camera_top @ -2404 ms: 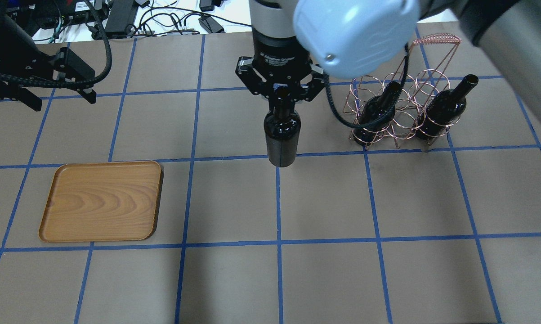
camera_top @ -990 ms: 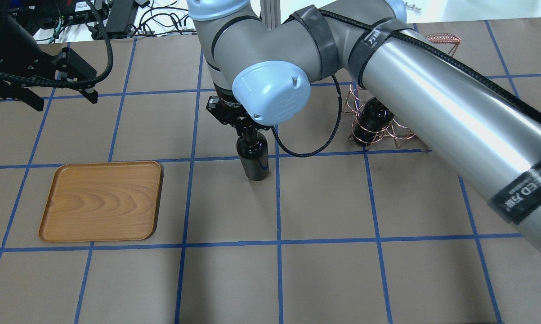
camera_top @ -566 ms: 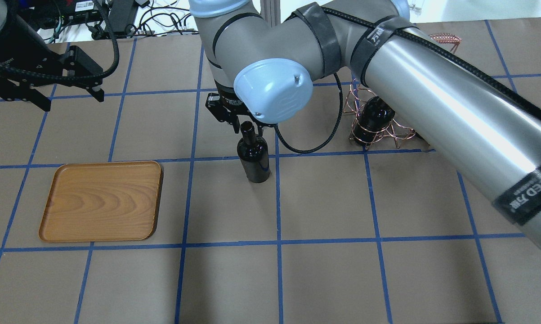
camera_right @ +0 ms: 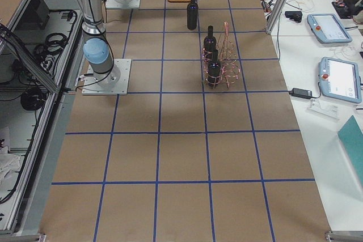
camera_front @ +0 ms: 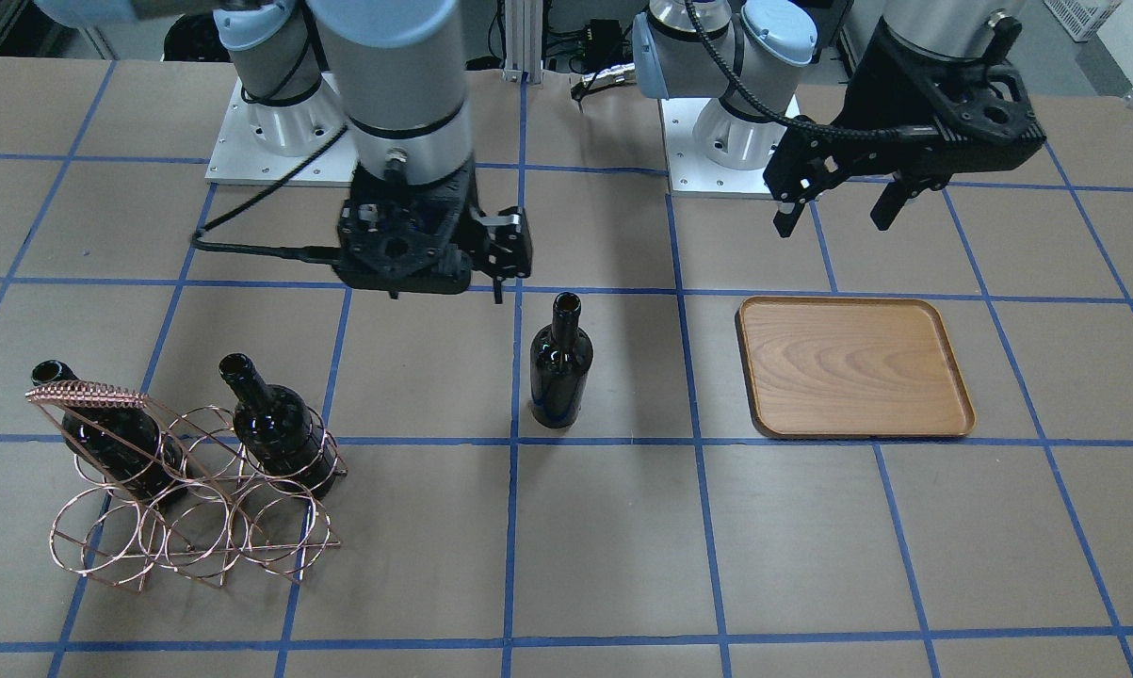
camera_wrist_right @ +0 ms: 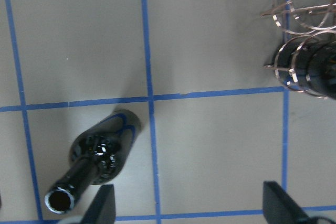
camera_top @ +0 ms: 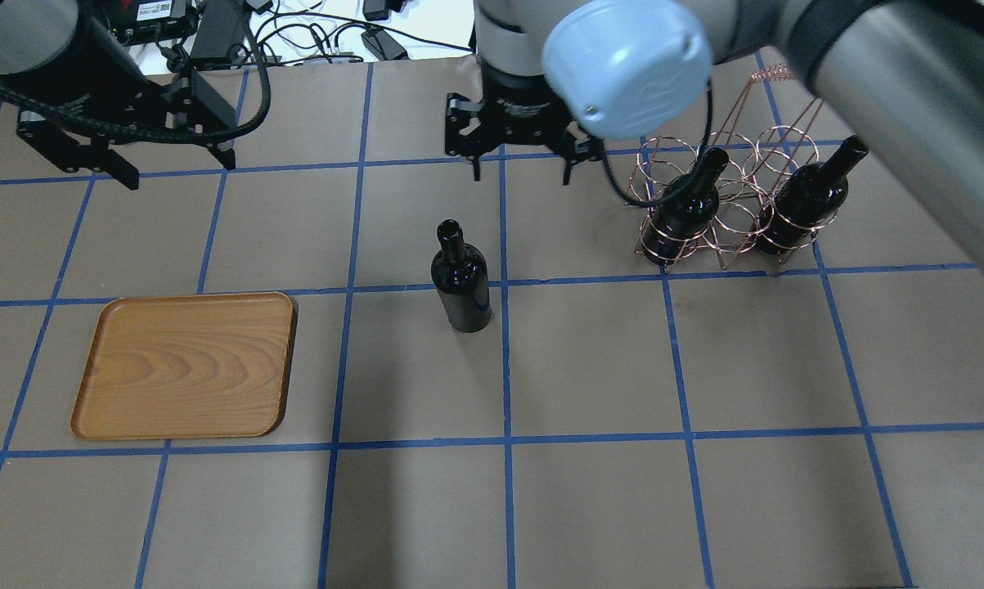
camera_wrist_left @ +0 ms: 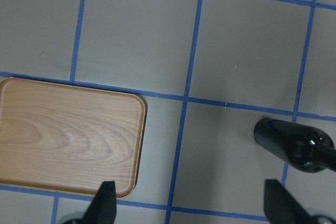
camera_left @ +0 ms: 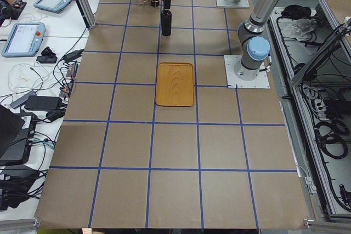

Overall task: Take wine from basket and place on tray
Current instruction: 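Open the right gripper and lift it away while the left arm moves in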

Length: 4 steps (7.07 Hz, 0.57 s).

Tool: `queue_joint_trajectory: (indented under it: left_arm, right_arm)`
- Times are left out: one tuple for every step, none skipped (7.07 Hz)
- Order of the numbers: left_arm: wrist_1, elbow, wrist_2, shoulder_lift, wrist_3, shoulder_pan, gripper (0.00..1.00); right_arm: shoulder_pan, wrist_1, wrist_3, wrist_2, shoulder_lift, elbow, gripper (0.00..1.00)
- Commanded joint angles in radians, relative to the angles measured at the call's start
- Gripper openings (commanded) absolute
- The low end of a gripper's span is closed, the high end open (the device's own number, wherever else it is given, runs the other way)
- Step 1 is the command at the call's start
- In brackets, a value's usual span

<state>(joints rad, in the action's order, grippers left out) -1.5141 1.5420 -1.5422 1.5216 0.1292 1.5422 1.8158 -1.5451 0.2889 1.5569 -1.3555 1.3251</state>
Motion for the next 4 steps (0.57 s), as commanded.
queue_joint_trajectory:
  left_arm:
    - [0.06, -0.01, -0.006, 0.072, 0.095, 0.163, 1.0]
    - [0.092, -0.011, -0.04, 0.118, 0.121, 0.249, 1.0]
    - [0.136, -0.017, -0.041, 0.17, 0.186, 0.309, 1.0]
    - [0.141, -0.052, -0.033, 0.219, 0.197, 0.335, 1.0]
  right_arm:
    - [-0.191, 0.15, -0.157, 0.046, -0.104, 0.014, 1.0]
    - [-0.188, 0.142, -0.155, 0.045, -0.131, 0.058, 1.0]
    - [-0.185, 0.085, -0.158, 0.045, -0.149, 0.103, 1.0]
    - [-0.188, 0.056, -0.187, 0.054, -0.161, 0.112, 1.0]
